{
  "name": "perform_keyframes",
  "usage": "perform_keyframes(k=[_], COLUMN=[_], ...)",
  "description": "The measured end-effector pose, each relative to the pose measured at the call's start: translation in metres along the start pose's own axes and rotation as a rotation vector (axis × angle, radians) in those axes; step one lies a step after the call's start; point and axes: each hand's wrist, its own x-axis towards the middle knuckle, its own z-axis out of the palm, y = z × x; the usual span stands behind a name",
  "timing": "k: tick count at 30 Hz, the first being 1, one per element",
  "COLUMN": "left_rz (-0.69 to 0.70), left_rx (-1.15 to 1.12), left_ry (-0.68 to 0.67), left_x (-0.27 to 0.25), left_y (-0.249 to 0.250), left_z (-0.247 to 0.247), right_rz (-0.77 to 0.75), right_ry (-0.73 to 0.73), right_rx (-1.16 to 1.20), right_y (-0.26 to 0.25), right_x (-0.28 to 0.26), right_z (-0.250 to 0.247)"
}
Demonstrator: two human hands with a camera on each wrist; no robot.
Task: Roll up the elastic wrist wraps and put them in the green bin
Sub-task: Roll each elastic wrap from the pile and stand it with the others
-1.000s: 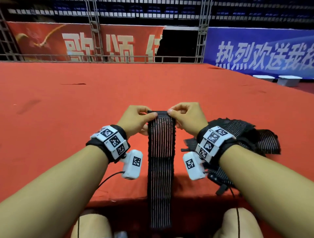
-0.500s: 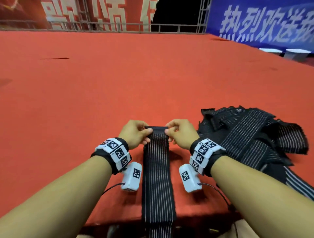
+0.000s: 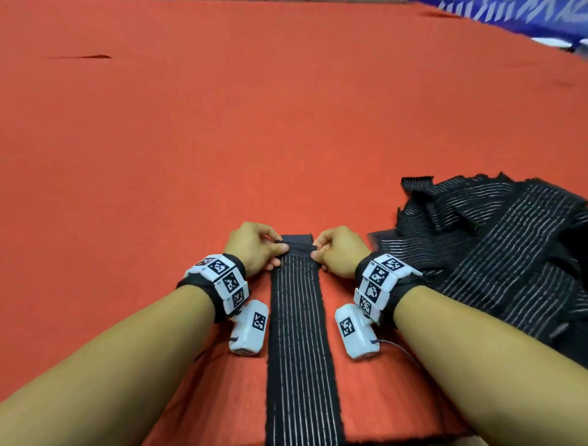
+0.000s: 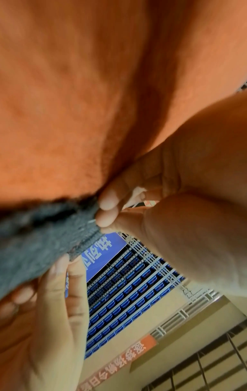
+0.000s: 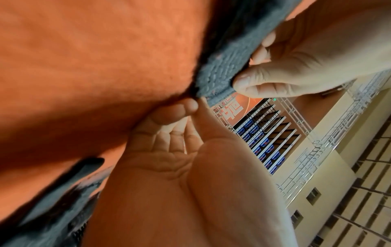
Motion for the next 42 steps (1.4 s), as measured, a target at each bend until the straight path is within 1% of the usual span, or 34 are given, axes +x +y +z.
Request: perform_keyframes(k=[4, 7, 10, 16, 21, 24, 27, 29, 34, 38, 42], left_rz=[-0.033, -0.060, -0.077, -0.107, -0.108, -0.119, -0.148, -0.167, -0.201, -0.194, -0.182], left_rx=[-0.085, -0.152, -0.165, -0.144, -0.105, -0.120, -0.147, -0.134, 0.041, 0.124, 0.211], left_ry=[0.014, 0.009, -0.003, 0.045, 0.099, 0.085, 0.057, 0.037, -0.030, -0.080, -0.126], left_x=[0.012, 0.017, 0.020, 0.030, 0.035, 0.030, 0.014, -0.003, -0.056, -0.102, -0.140], left_y=[-0.006, -0.005, -0.001, -0.001, -0.006, -0.005, -0.003, -0.002, -0.008, -0.005, 0.004], left_z=[0.003, 0.002, 0.001, 0.005, 0.007, 0.007, 0.003, -0.001, -0.013, -0.014, -0.006], right_rz=[0.085, 0.112, 0.137, 0.162, 0.185, 0.201, 0.212, 0.197, 0.182, 0.193, 0.204], right_ry=[-0.069, -0.098, -0.111, -0.092, -0.053, -0.071, -0.100, -0.102, -0.151, -0.212, -0.248], right_rx=[0.033, 0.043, 0.081, 0.111, 0.044, 0.013, 0.074, 0.072, -0.046, -0.067, -0.045], right_y=[-0.002, -0.003, -0.002, 0.000, -0.001, -0.006, -0.010, -0.012, -0.007, -0.001, 0.000], right_x=[0.015, 0.022, 0.025, 0.029, 0.031, 0.027, 0.015, 0.000, -0.052, -0.098, -0.130], right_z=[-0.001, -0.001, 0.000, 0.002, 0.005, 0.002, -0.004, -0.006, -0.003, 0.003, 0.012])
